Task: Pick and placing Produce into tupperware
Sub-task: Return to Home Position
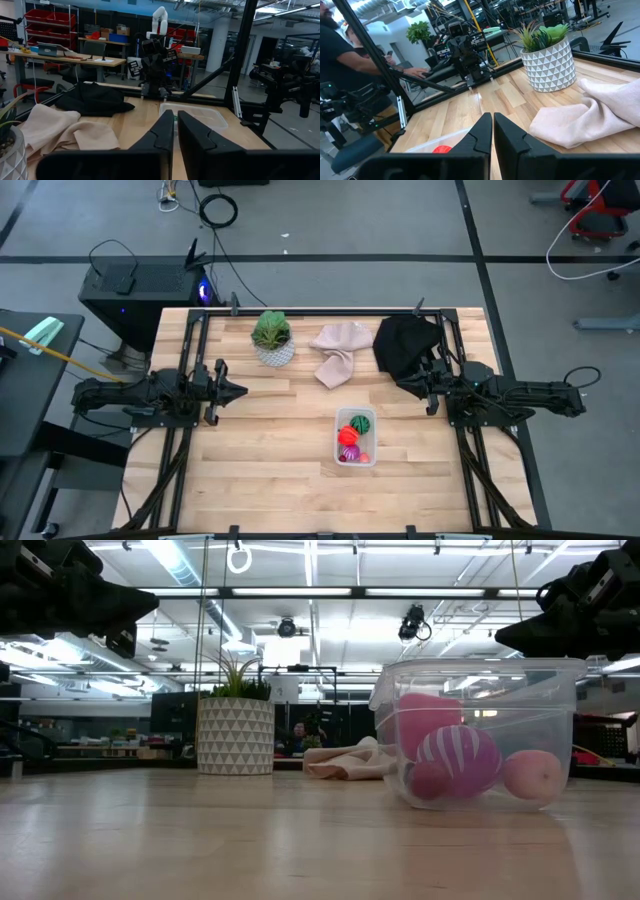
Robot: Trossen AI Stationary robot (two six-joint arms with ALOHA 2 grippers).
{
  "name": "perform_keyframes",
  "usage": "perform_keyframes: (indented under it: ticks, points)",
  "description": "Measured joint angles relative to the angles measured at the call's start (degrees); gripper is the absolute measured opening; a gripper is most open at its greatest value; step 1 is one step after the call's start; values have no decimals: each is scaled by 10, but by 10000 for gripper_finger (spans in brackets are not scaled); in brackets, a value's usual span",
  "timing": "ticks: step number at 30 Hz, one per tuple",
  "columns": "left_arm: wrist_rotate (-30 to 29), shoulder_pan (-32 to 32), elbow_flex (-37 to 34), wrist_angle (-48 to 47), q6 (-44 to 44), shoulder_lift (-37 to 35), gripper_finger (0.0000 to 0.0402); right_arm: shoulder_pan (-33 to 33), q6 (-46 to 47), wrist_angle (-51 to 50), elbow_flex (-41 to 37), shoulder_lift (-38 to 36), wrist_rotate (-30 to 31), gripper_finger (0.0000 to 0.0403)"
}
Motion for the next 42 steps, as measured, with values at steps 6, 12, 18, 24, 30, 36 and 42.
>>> perform_keyframes:
  ticks: [6, 12, 18, 24, 30, 36, 42]
  points:
    - [0, 0, 0, 0, 0, 0, 38, 0, 0, 0, 0, 0, 0, 23]
    - [0, 0, 0, 0, 0, 0, 38, 0, 0, 0, 0, 0, 0, 23]
    - [0, 0, 0, 0, 0, 0, 30, 0, 0, 0, 0, 0, 0, 23]
    - [0, 0, 0, 0, 0, 0, 29, 0, 0, 0, 0, 0, 0, 23]
    - [0, 0, 0, 0, 0, 0, 38, 0, 0, 0, 0, 0, 0, 23]
    - [0, 0, 0, 0, 0, 0, 39, 0, 0, 0, 0, 0, 0, 23]
    - [0, 0, 0, 0, 0, 0, 31, 0, 0, 0, 0, 0, 0, 23]
